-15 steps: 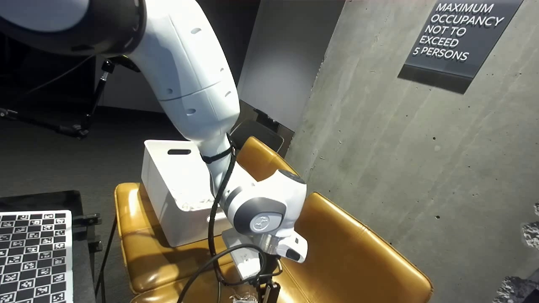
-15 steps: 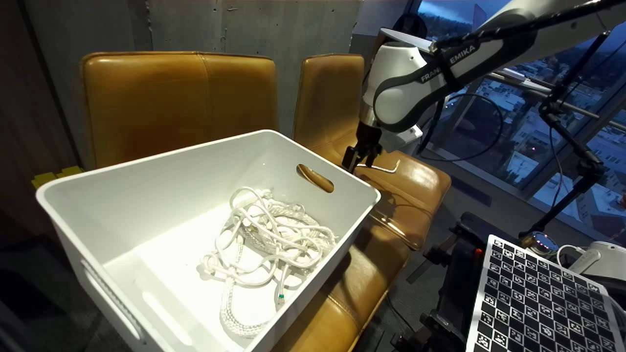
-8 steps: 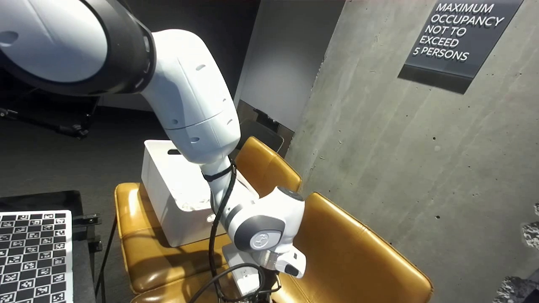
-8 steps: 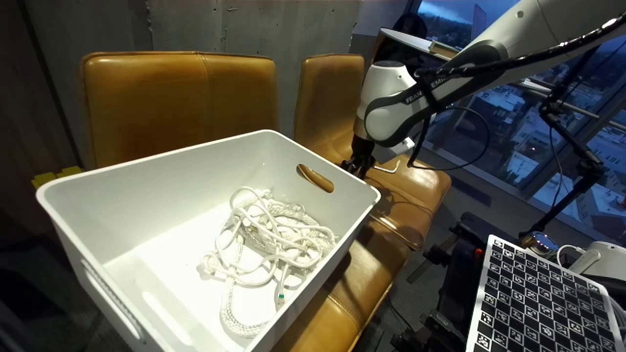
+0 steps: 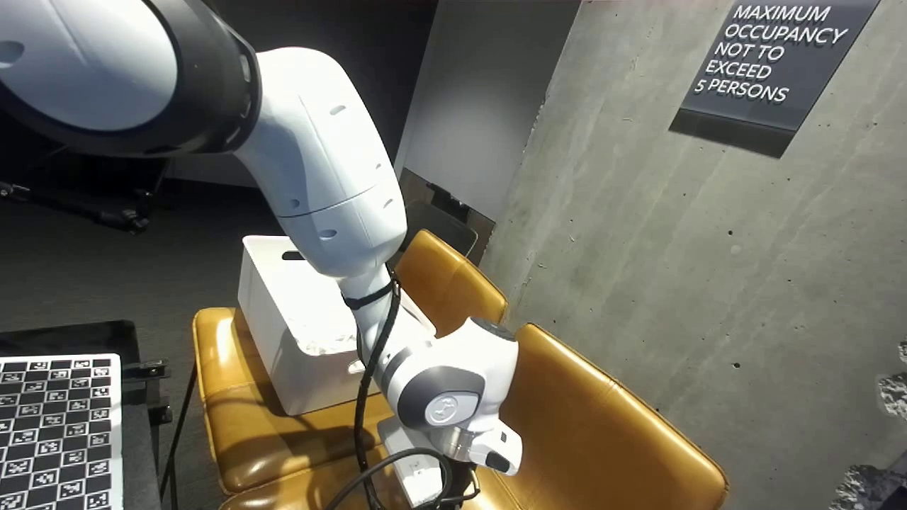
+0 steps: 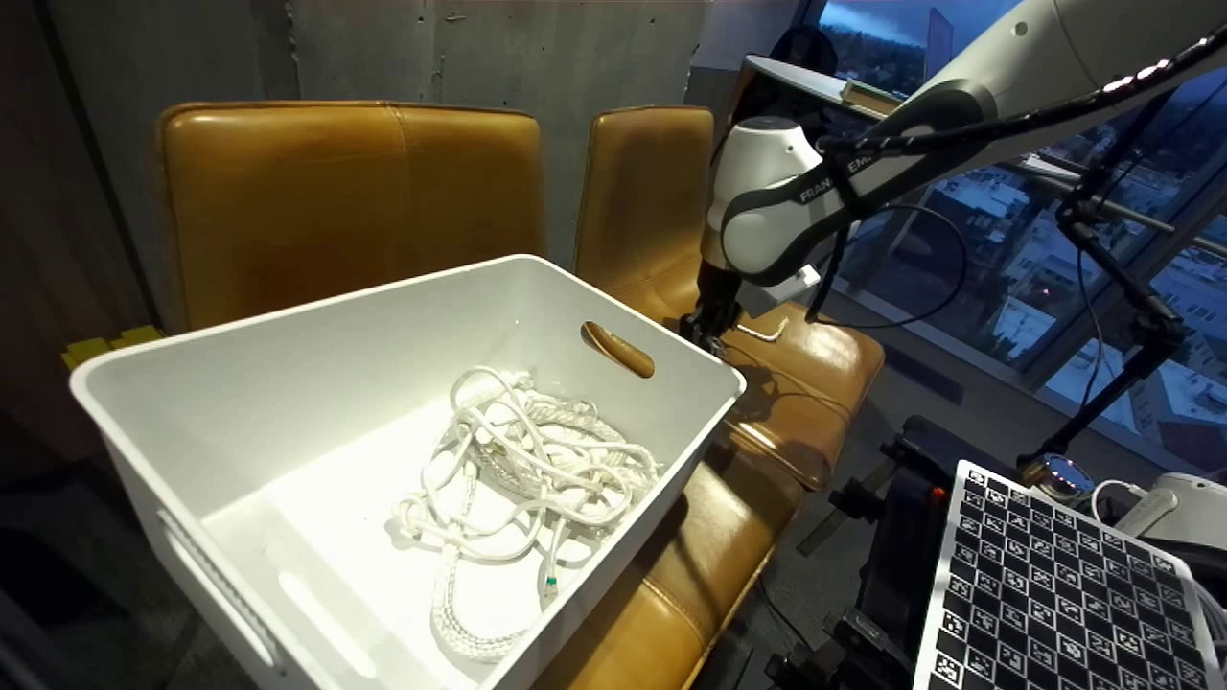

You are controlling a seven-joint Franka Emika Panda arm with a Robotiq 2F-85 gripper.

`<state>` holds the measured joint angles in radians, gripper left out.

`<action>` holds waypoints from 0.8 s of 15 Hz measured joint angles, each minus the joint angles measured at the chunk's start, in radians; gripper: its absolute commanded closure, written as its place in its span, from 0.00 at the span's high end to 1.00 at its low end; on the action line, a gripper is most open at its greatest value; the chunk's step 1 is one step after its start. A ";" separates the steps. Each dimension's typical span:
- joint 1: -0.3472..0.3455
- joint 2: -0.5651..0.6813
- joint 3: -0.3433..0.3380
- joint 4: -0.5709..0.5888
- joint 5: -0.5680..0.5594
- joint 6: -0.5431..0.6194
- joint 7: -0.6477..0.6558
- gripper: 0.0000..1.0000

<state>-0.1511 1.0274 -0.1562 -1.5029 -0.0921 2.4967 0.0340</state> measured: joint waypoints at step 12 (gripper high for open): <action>0.219 -0.364 0.007 -0.316 -0.050 0.088 0.027 0.02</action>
<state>0.0681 0.6631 -0.1493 -1.8185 -0.1425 2.5844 0.0606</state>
